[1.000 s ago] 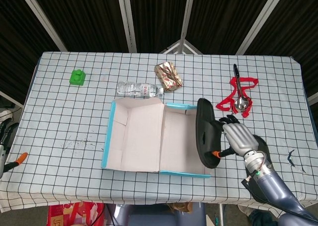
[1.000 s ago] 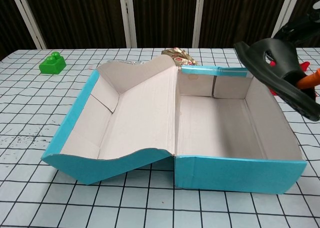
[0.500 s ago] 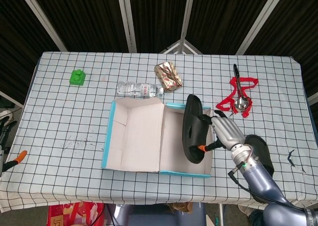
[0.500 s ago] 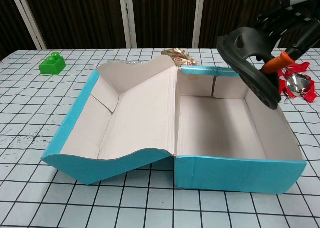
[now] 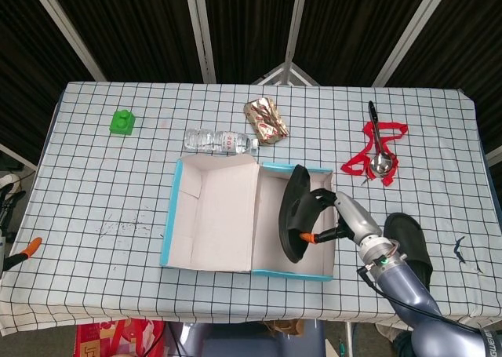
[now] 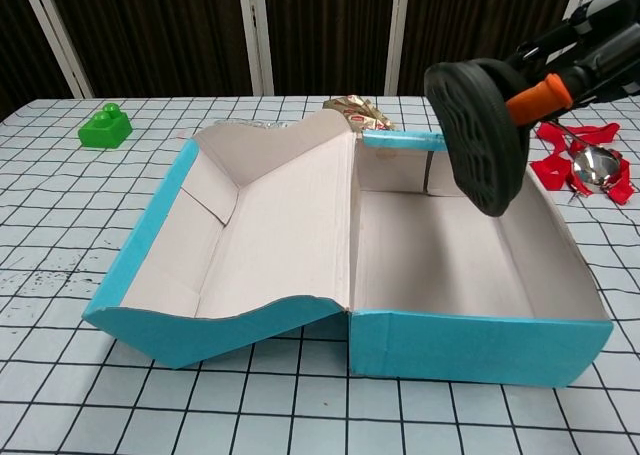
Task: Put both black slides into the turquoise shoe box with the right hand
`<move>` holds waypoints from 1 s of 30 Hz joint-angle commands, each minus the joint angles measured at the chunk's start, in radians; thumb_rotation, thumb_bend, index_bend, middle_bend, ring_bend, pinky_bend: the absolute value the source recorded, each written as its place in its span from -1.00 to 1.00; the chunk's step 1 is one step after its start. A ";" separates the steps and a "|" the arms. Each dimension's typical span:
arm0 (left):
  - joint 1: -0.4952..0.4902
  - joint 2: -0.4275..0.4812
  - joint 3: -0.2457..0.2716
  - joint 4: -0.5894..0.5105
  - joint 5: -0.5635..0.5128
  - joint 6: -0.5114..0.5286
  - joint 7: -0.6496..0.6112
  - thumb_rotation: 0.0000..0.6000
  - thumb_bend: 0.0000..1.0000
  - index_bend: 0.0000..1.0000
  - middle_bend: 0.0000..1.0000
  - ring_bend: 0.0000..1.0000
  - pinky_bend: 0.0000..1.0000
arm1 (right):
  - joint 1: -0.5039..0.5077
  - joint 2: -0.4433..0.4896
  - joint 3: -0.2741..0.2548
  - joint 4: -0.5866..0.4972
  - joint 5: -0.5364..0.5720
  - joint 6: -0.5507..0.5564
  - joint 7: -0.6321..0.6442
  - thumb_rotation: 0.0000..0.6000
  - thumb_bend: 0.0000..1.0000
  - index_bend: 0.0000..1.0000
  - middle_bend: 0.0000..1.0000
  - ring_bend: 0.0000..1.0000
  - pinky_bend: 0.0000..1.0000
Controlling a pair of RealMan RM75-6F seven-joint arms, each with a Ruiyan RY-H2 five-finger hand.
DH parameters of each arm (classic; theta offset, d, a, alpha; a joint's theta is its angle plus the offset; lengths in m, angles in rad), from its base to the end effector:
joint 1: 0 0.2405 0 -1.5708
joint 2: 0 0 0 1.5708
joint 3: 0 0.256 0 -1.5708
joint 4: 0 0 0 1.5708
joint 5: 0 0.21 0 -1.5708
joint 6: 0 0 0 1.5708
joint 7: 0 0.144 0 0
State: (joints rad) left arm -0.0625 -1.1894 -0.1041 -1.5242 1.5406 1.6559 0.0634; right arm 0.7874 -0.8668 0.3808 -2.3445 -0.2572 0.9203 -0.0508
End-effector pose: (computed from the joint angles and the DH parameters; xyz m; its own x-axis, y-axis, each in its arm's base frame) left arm -0.3069 0.1827 0.1725 0.4550 -0.2142 0.8644 0.8840 -0.0085 -0.4674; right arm -0.0911 -0.2826 0.1261 -0.3238 -0.5031 0.8013 -0.9444 0.2229 -0.2416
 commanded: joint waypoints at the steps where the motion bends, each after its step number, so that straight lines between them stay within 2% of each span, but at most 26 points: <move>1: 0.000 0.000 0.000 -0.002 0.001 0.001 0.000 1.00 -0.53 -0.68 -0.85 -1.00 -0.81 | -0.014 0.028 0.022 -0.012 -0.001 -0.056 0.062 1.00 -0.07 0.05 -0.02 -0.31 -0.84; 8: 0.002 -0.002 -0.002 0.000 0.006 0.011 -0.002 1.00 -0.53 -0.68 -0.85 -1.00 -0.81 | -0.036 0.025 0.000 -0.012 -0.052 -0.114 0.119 1.00 -0.07 0.05 -0.02 -0.31 -0.84; 16: -0.002 -0.011 -0.002 0.008 0.005 0.004 0.006 1.00 -0.53 -0.68 -0.85 -1.00 -0.81 | -0.031 -0.066 -0.035 0.045 -0.099 -0.119 0.159 1.00 -0.07 0.06 -0.02 -0.30 -0.84; 22: 0.000 -0.008 -0.004 0.001 -0.008 -0.001 0.012 1.00 -0.52 -0.68 -0.85 -1.00 -0.81 | -0.039 -0.171 -0.051 0.117 -0.197 -0.046 0.169 1.00 -0.06 0.07 -0.02 -0.30 -0.84; 30: -0.003 -0.008 -0.005 -0.002 -0.015 -0.011 0.021 1.00 -0.52 -0.68 -0.85 -1.00 -0.81 | -0.047 -0.279 -0.078 0.196 -0.257 0.046 0.159 1.00 -0.05 0.07 -0.02 -0.30 -0.84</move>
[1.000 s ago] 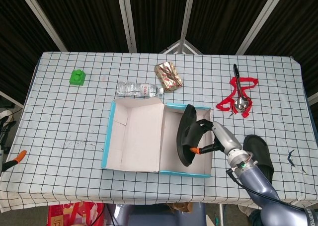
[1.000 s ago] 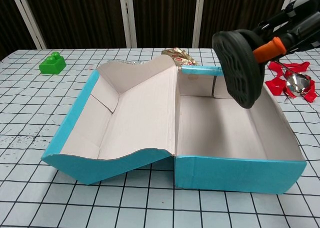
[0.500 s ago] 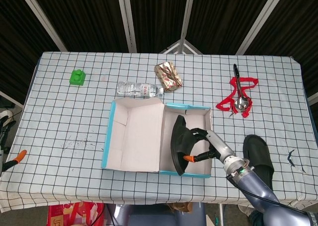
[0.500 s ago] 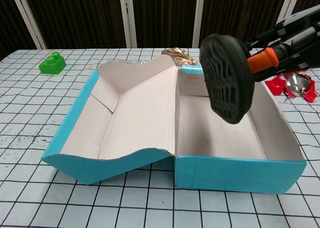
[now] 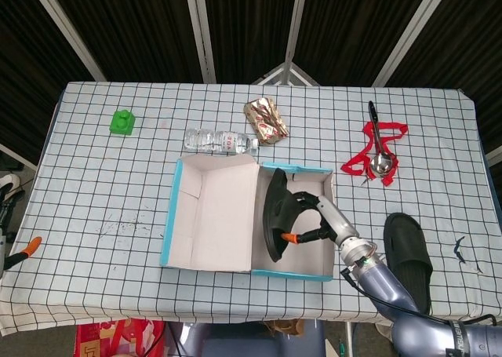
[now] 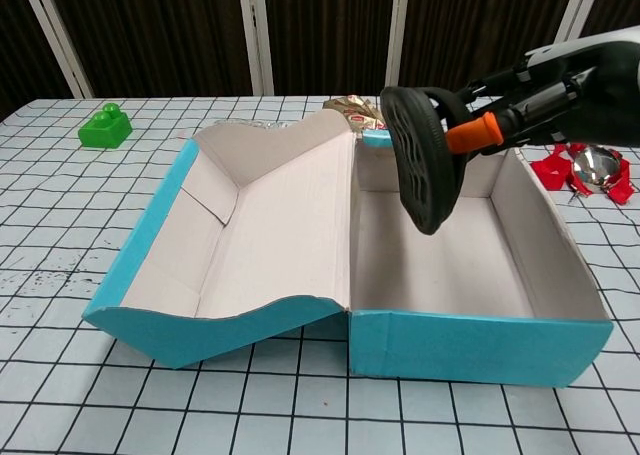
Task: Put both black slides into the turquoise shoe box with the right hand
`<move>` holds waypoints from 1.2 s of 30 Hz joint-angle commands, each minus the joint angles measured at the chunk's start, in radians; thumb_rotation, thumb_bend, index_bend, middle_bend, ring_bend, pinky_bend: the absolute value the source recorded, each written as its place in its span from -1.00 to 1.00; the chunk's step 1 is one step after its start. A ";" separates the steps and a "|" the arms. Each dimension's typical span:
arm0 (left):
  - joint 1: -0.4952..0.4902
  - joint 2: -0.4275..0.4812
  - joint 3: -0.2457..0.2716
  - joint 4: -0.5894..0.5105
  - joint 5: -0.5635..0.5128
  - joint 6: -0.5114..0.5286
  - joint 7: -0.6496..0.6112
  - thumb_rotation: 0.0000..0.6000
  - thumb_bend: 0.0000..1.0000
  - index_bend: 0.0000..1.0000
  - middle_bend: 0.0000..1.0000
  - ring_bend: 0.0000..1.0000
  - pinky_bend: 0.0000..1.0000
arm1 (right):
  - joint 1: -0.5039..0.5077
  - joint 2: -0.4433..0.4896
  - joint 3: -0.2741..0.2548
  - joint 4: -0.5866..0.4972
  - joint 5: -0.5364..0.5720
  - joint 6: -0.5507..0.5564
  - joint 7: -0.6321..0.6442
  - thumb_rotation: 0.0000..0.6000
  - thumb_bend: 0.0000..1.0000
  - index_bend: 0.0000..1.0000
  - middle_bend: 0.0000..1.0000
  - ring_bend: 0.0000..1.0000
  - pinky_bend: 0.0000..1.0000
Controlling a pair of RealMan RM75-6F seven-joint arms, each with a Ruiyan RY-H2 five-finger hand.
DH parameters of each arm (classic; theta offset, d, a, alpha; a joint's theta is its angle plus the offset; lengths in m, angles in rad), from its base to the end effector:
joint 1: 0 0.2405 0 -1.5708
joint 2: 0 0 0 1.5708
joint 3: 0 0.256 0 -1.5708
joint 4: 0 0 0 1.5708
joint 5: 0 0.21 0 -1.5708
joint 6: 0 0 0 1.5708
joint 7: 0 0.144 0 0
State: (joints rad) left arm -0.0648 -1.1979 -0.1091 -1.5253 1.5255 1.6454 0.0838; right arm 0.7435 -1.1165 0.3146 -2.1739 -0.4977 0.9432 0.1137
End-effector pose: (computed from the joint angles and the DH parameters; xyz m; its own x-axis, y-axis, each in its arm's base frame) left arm -0.3079 0.1846 0.1700 0.4658 -0.2082 0.8601 0.8801 0.0081 -0.4747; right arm -0.1026 -0.2926 0.0751 -0.4442 -0.4962 0.7460 -0.8953 0.2147 -0.3903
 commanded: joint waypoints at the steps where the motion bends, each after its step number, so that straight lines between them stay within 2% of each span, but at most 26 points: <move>1: 0.000 0.000 0.000 -0.001 0.001 0.000 0.001 1.00 -0.52 -0.68 -0.85 -1.00 -0.81 | -0.003 -0.041 -0.017 0.036 -0.020 0.030 -0.010 1.00 -0.05 0.08 -0.02 -0.30 -0.84; 10: 0.000 0.000 -0.001 -0.003 -0.003 -0.001 0.006 1.00 -0.52 -0.68 -0.85 -1.00 -0.81 | -0.003 -0.094 -0.045 0.094 -0.022 0.024 -0.025 1.00 -0.05 0.09 -0.02 -0.30 -0.84; 24: 0.001 0.000 0.000 -0.005 -0.002 0.000 0.006 1.00 -0.52 -0.68 -0.85 -1.00 -0.81 | -0.026 -0.152 -0.084 0.114 -0.083 0.049 -0.056 1.00 -0.05 0.09 -0.02 -0.30 -0.84; 36: 0.001 0.002 -0.001 -0.006 -0.006 -0.002 0.006 1.00 -0.52 -0.68 -0.85 -1.00 -0.81 | -0.035 -0.206 -0.091 0.194 -0.120 -0.004 -0.038 1.00 0.00 0.09 -0.02 -0.30 -0.84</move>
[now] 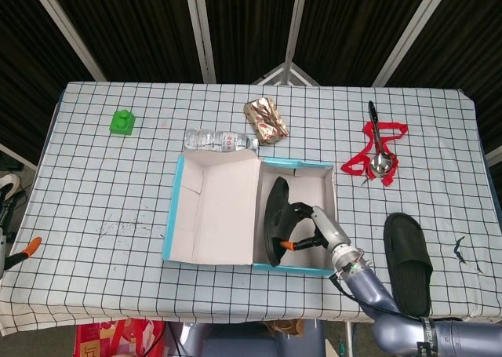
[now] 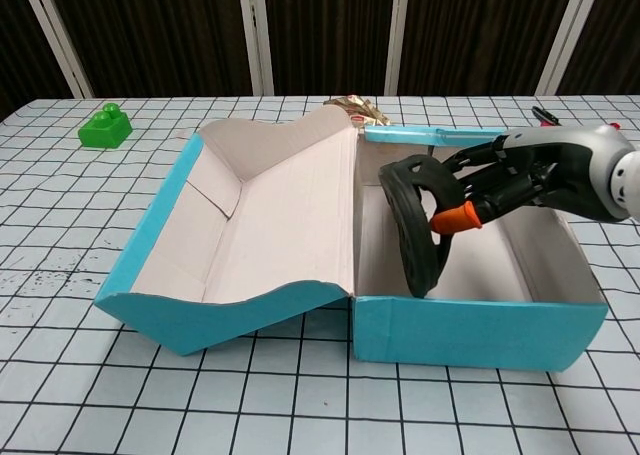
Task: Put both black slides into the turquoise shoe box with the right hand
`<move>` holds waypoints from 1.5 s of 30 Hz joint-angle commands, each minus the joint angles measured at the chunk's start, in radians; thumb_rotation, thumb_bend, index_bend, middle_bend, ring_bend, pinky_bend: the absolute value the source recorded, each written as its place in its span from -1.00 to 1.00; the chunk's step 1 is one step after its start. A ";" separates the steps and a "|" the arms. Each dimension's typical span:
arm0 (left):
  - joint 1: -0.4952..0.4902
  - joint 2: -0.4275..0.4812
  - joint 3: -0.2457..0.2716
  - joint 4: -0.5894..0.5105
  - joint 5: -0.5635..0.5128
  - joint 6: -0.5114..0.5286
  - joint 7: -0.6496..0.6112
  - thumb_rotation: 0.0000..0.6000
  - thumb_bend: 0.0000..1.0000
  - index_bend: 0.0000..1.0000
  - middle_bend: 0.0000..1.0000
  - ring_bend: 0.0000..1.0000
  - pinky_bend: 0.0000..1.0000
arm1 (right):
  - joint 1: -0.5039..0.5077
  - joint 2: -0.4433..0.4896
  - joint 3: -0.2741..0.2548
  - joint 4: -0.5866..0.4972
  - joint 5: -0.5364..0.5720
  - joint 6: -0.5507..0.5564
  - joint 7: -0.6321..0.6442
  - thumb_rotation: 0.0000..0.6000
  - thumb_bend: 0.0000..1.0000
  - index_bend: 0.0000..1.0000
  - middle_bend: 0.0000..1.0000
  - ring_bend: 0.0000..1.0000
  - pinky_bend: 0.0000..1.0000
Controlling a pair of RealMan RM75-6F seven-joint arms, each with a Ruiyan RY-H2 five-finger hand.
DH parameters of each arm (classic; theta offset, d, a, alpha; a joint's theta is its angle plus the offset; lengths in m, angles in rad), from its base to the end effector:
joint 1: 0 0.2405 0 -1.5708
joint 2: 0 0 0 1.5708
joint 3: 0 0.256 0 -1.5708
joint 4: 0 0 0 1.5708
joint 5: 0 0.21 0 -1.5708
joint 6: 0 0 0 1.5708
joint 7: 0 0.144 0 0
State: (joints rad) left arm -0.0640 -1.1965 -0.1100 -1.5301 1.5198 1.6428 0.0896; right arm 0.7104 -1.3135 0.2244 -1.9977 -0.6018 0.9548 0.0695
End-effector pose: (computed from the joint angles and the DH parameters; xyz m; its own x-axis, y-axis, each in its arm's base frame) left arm -0.3081 0.1845 0.1701 0.4686 -0.2055 0.8592 0.8793 0.0149 -0.4760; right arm -0.1314 -0.2887 0.0221 -0.3852 -0.5223 0.7608 -0.9228 0.2131 -0.3209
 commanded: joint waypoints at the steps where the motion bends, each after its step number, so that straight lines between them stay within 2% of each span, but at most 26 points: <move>1: 0.001 0.001 0.000 -0.001 -0.001 0.001 0.000 1.00 -0.52 -0.68 -0.85 -1.00 -0.81 | -0.003 -0.013 -0.001 0.024 -0.021 -0.021 0.010 1.00 0.00 0.09 -0.02 -0.30 -0.84; 12: 0.000 0.000 -0.001 -0.001 -0.003 -0.001 0.004 1.00 -0.52 -0.68 -0.85 -1.00 -0.81 | -0.041 -0.071 -0.004 0.141 -0.177 -0.090 0.100 1.00 0.03 0.11 -0.02 -0.30 -0.84; 17: 0.000 -0.001 0.000 -0.002 -0.002 -0.002 0.009 1.00 -0.52 -0.68 -0.85 -1.00 -0.81 | -0.051 -0.089 -0.007 0.171 -0.203 -0.095 0.114 1.00 0.03 0.11 -0.02 -0.30 -0.84; 24: 0.003 -0.001 -0.003 -0.003 0.000 0.010 0.008 1.00 -0.52 -0.68 -0.85 -1.00 -0.81 | -0.053 -0.120 -0.021 0.195 -0.206 -0.072 0.076 1.00 0.03 0.13 -0.02 -0.30 -0.84; 45: 0.006 0.007 -0.004 -0.010 -0.005 0.008 0.002 1.00 -0.52 -0.68 -0.85 -1.00 -0.81 | -0.054 -0.237 -0.108 0.260 -0.261 0.068 -0.203 1.00 0.03 0.13 -0.02 -0.30 -0.84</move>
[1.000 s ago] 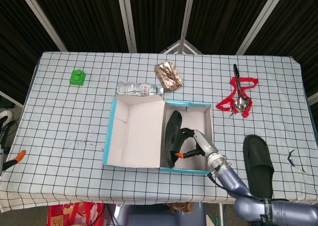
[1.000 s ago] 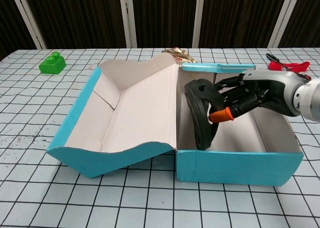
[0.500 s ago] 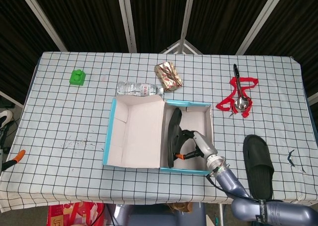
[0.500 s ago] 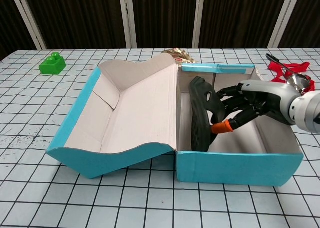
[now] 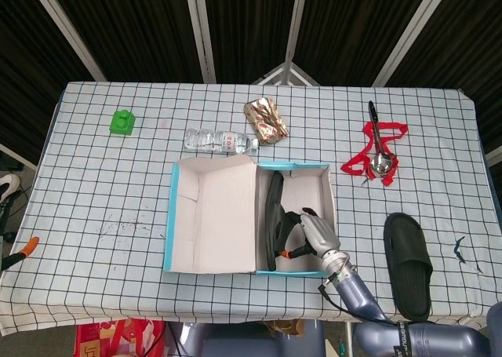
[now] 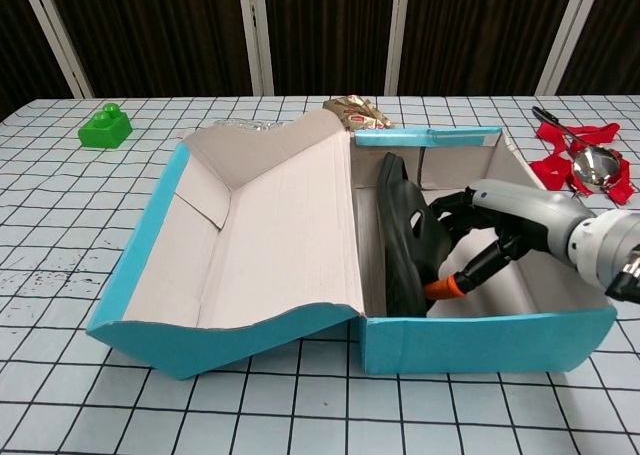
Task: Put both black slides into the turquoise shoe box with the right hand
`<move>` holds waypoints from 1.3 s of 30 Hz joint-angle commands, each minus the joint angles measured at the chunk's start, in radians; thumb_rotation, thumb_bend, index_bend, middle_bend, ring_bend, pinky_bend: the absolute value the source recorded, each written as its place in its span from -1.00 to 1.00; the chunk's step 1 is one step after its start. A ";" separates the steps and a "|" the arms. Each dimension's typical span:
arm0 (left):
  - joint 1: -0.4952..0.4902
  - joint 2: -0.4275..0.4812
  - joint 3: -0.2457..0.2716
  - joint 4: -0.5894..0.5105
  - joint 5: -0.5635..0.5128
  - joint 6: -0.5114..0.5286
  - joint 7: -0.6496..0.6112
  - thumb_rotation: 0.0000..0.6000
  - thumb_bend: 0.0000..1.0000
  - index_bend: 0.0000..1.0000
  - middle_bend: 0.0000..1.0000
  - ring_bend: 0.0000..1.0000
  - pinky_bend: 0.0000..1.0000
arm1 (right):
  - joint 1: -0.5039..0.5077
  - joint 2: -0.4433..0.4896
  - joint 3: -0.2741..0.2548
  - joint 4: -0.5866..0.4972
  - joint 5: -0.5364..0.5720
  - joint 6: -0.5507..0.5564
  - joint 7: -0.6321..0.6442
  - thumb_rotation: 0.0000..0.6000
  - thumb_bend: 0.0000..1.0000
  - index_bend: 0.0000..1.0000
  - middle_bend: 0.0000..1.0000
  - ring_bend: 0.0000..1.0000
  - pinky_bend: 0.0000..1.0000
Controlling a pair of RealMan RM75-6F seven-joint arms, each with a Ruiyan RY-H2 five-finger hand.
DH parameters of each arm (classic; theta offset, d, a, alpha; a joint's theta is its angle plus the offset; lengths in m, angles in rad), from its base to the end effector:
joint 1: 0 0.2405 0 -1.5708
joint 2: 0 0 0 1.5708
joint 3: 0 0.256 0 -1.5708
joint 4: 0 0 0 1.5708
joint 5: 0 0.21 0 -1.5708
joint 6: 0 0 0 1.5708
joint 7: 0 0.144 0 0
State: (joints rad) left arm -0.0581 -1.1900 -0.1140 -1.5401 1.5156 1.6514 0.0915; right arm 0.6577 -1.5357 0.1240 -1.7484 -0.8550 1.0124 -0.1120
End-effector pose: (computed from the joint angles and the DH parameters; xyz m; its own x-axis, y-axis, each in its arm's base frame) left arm -0.3076 0.1831 0.1733 0.4675 -0.2146 0.8576 0.8803 0.0246 -0.4737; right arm -0.1544 -0.2811 -0.0316 -0.0716 -0.5230 0.8493 -0.9956 -0.0146 -0.0929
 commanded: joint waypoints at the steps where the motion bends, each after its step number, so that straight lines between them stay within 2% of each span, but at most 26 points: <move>1: 0.001 0.001 0.000 -0.001 -0.001 0.000 0.001 1.00 -0.52 -0.68 -0.85 -1.00 -0.81 | -0.001 -0.019 -0.011 0.014 -0.008 0.013 -0.033 1.00 0.03 0.13 -0.02 -0.30 -0.84; 12: 0.004 0.006 -0.001 -0.004 -0.002 0.003 0.002 1.00 -0.53 -0.68 -0.85 -1.00 -0.81 | 0.003 -0.049 -0.006 0.020 0.025 0.046 -0.134 1.00 0.03 0.13 -0.02 -0.30 -0.84; 19: 0.005 0.007 0.001 -0.006 0.000 0.003 0.003 1.00 -0.52 -0.68 -0.85 -1.00 -0.81 | 0.019 -0.078 0.048 0.006 0.130 0.097 -0.213 1.00 0.03 0.13 -0.02 -0.30 -0.84; 26: 0.005 0.009 0.001 -0.008 -0.003 0.001 0.005 1.00 -0.52 -0.68 -0.85 -1.00 -0.81 | 0.048 -0.090 0.099 0.028 0.211 0.084 -0.250 1.00 0.03 0.13 -0.02 -0.30 -0.84; 39: 0.006 0.010 0.002 -0.009 -0.002 0.001 0.005 1.00 -0.52 -0.68 -0.85 -1.00 -0.81 | 0.056 -0.108 0.113 0.079 0.243 0.096 -0.277 1.00 0.03 0.13 -0.02 -0.30 -0.84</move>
State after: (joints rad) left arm -0.0518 -1.1796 -0.1124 -1.5489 1.5135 1.6526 0.0965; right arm 0.7145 -1.6425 0.2377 -1.6710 -0.6114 1.1073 -0.3884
